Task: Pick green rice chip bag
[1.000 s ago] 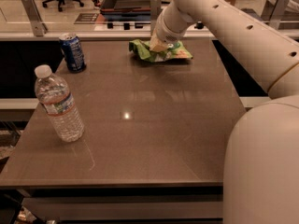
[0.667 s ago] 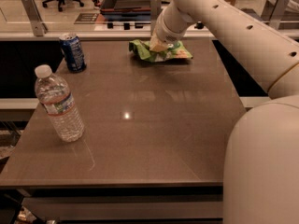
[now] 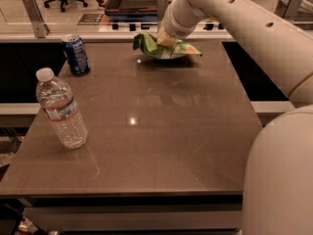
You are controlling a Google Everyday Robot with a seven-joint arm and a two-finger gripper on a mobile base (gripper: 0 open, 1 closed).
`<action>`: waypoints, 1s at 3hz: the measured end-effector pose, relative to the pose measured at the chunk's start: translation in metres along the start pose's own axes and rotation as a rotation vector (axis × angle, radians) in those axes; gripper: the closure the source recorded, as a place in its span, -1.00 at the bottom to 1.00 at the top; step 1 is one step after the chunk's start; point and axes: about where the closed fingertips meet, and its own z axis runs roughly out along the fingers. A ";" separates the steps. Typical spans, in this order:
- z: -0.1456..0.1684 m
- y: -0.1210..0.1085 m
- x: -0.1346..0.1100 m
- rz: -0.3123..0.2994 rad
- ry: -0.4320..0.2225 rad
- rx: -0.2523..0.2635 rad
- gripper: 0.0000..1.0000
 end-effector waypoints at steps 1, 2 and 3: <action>-0.031 -0.013 -0.008 -0.023 0.012 0.085 1.00; -0.068 -0.024 -0.021 -0.058 0.047 0.171 1.00; -0.107 -0.034 -0.040 -0.103 0.089 0.259 1.00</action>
Offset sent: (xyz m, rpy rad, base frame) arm -0.0466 -0.0166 0.1268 -0.0818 -0.3030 -0.0839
